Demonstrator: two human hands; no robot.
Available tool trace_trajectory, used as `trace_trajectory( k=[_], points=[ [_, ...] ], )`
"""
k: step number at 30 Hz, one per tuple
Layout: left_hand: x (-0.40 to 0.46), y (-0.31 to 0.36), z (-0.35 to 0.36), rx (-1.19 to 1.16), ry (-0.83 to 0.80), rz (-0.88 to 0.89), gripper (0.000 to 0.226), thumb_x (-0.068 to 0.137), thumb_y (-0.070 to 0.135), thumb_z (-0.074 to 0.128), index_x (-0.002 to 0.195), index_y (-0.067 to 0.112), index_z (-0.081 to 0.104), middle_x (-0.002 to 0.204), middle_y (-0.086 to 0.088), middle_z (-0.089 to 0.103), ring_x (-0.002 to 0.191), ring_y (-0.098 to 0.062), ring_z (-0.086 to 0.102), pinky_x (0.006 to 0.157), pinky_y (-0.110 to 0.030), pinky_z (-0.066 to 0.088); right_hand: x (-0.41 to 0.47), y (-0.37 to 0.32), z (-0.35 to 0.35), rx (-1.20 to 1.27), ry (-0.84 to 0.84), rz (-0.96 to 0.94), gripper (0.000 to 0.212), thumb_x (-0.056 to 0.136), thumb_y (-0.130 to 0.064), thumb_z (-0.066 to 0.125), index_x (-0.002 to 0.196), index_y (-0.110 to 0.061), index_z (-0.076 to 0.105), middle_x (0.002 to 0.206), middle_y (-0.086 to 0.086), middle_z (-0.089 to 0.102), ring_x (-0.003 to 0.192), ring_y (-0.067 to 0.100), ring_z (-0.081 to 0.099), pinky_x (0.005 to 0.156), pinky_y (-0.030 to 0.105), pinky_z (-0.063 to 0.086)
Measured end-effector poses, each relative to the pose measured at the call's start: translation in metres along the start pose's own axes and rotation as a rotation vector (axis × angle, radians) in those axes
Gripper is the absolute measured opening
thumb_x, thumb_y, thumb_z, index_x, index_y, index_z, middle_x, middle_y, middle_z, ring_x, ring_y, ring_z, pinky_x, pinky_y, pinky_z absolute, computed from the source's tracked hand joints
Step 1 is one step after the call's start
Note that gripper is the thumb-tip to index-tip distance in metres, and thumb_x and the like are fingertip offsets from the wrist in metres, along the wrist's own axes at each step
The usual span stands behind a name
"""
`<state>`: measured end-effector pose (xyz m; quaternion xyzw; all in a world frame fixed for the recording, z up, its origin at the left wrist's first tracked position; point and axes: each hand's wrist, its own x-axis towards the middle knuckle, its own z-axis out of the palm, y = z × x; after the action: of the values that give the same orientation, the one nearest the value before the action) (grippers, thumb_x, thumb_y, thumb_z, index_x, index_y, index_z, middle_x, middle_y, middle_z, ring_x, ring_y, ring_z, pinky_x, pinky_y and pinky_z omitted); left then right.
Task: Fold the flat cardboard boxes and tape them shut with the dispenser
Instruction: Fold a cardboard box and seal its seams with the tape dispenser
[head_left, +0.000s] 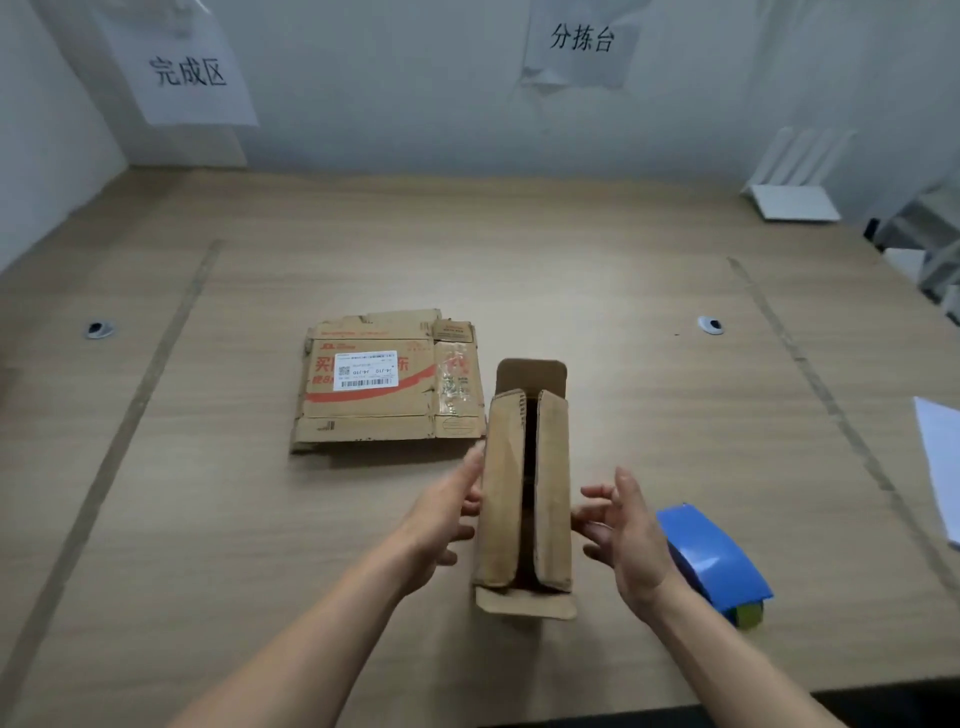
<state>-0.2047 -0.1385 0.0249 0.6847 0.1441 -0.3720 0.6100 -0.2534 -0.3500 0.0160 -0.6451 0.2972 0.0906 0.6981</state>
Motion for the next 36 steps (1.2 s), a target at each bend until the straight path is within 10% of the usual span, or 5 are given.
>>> trace_trajectory(
  k=[11,20,25,31,36],
  points=[
    [0.007,-0.029,0.043,0.66,0.289,0.117,0.092,0.051,0.05,0.074,0.131,0.029,0.034,0.12,0.0,0.058,0.112,-0.024,0.058,0.093,-0.04,0.052,0.012,-0.013,0.039,-0.784,0.008,-0.108,0.09,0.067,-0.046,0.082,0.143,-0.03,0.036,0.129,-0.003,0.063,0.115,0.022,0.062,0.096,0.04,0.053],
    [-0.011,-0.026,0.015,0.262,0.113,0.049,0.037,0.083,0.014,0.04,0.112,0.025,0.061,0.105,-0.014,0.068,0.092,-0.036,0.069,0.064,-0.048,0.057,0.011,-0.021,0.041,-0.745,-0.07,-0.043,0.036,0.099,-0.027,0.055,0.133,-0.026,0.045,0.118,0.001,0.054,0.105,0.025,0.059,0.085,0.051,0.061],
    [-0.022,-0.03,0.001,0.19,0.07,0.104,0.029,0.087,0.016,0.04,0.1,0.024,0.065,0.092,-0.015,0.068,0.072,-0.03,0.067,0.05,-0.047,0.054,0.0,-0.02,0.054,-0.809,-0.005,-0.104,0.049,0.082,-0.052,0.075,0.116,-0.037,0.043,0.103,-0.013,0.053,0.1,0.018,0.059,0.081,0.048,0.062],
    [-0.025,-0.049,-0.039,0.162,-0.036,0.158,0.021,0.094,0.026,0.049,0.109,0.022,0.064,0.09,-0.007,0.065,0.064,-0.016,0.061,0.048,-0.031,0.049,-0.005,-0.019,0.093,-0.992,0.072,-0.018,0.02,0.093,-0.026,0.057,0.112,-0.021,0.057,0.104,0.006,0.066,0.092,0.027,0.065,0.079,0.05,0.061],
    [-0.02,-0.066,-0.092,0.097,-0.147,0.102,0.048,0.101,0.058,0.035,0.127,0.025,0.057,0.129,0.002,0.056,0.114,-0.023,0.057,0.068,-0.031,0.053,-0.024,-0.017,0.13,-1.017,0.145,0.077,0.015,0.098,-0.012,0.046,0.103,-0.011,0.06,0.094,0.013,0.066,0.081,0.028,0.067,0.055,0.036,0.056]
  ],
)
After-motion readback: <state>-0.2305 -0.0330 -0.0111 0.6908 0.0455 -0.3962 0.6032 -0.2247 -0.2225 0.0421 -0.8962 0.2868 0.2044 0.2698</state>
